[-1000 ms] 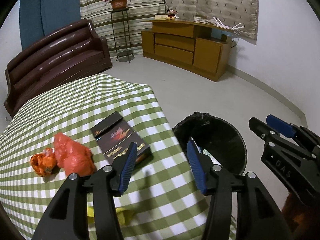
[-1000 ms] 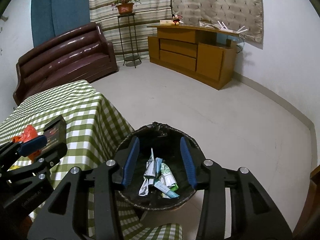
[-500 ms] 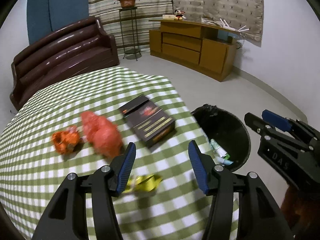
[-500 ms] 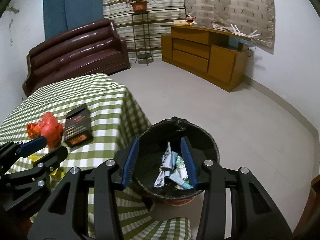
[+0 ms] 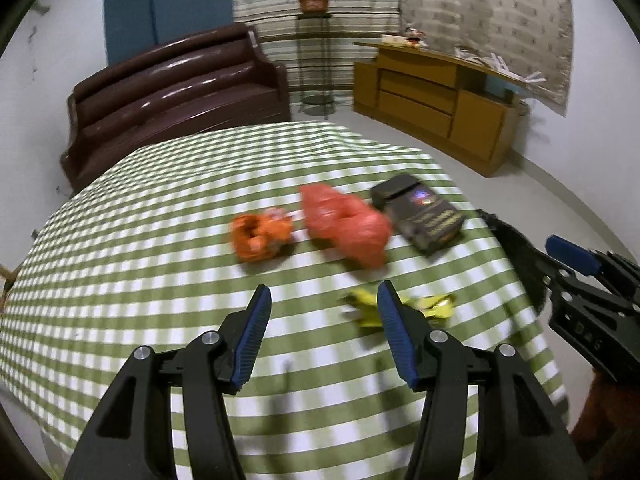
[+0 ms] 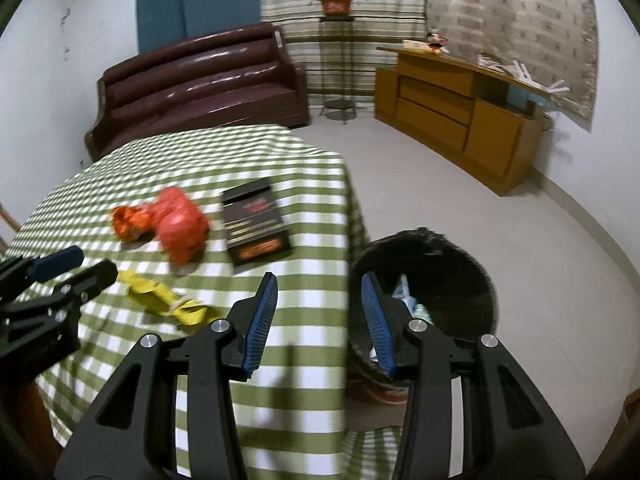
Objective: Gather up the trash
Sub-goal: 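Move both open tools back over the table, then grasp the yellow wrapper with the right tool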
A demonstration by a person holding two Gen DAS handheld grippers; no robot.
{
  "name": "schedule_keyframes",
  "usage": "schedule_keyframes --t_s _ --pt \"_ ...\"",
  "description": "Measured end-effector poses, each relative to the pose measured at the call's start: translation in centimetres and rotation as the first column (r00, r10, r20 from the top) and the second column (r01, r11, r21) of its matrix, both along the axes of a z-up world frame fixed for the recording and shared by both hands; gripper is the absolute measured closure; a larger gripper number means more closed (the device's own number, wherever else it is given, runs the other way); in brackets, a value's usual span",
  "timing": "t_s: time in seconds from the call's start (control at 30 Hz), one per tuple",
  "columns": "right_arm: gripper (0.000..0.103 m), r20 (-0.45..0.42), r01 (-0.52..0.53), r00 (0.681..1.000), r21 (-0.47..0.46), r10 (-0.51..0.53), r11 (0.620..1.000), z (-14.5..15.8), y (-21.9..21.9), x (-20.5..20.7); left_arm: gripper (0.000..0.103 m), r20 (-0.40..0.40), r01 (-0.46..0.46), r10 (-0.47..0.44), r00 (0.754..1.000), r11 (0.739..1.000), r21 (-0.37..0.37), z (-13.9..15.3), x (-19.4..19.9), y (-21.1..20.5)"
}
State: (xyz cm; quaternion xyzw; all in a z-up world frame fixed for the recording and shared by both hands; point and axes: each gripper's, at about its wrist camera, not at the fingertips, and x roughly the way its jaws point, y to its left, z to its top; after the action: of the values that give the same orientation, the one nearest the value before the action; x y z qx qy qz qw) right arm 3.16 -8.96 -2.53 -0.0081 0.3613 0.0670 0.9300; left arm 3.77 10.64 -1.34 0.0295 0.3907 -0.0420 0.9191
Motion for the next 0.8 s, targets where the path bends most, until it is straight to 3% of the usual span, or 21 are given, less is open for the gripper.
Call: schedule_keyframes --t_s 0.4,0.53,0.8 --pt "0.054 -0.036 -0.151 0.988 0.008 0.151 0.989 -0.6 5.4 -0.9 0.048 -0.032 -0.137 0.137 0.99 0.991 0.003 -1.4 -0.3 6.4" --pt "0.045 -0.063 -0.215 0.975 0.009 0.215 0.977 -1.2 7.3 -0.7 0.048 -0.035 -0.153 0.152 0.988 0.988 0.001 -1.5 -0.4 7.3" --pt "0.044 -0.108 -0.246 0.964 -0.023 0.243 0.969 -2.3 9.4 1.1 0.048 -0.042 -0.164 0.163 0.986 0.987 -0.005 -1.7 -0.4 8.1"
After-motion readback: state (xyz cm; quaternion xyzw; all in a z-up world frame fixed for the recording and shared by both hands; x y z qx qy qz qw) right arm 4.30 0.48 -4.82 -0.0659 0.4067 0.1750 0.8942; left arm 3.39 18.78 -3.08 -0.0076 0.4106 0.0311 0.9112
